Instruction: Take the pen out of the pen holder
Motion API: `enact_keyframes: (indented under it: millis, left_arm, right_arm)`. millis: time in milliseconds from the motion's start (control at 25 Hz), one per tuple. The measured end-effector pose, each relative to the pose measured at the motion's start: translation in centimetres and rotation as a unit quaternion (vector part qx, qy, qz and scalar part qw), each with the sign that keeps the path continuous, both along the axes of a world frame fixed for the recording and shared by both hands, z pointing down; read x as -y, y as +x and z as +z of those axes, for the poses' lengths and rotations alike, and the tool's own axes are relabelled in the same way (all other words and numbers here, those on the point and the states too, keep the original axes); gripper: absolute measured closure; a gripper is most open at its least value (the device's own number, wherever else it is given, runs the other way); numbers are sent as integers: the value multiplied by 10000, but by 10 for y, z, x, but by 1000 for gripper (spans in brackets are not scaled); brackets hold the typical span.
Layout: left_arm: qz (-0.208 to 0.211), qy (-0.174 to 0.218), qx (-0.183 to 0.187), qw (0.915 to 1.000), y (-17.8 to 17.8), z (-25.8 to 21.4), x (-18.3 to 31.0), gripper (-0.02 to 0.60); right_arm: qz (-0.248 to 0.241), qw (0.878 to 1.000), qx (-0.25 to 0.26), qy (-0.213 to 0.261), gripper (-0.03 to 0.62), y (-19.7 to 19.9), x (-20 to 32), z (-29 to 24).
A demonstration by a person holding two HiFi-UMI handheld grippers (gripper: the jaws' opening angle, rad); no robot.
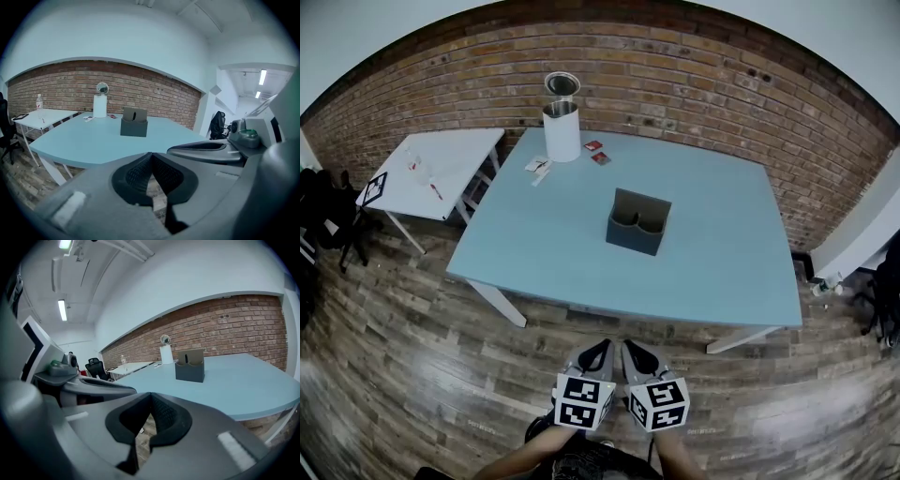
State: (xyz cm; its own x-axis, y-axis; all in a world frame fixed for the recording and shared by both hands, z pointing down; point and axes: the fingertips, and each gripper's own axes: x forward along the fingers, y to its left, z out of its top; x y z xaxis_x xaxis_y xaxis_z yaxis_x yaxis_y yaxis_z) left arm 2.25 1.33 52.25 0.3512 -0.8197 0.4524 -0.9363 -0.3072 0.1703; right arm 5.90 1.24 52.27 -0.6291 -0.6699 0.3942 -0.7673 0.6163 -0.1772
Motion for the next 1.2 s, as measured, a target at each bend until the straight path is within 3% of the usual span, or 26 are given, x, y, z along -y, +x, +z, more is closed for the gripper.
enact_keyframes:
  millis: [840,1200]
  left_arm:
    - [567,-107,90,9983,-29,-1,110,586]
    - [887,-19,61,9960,-35,-5,151,586]
  right_arm:
    - [420,9991,-88,3,589,-31,111,-5]
    - [802,9964,-120,246,589,-35,158,-16]
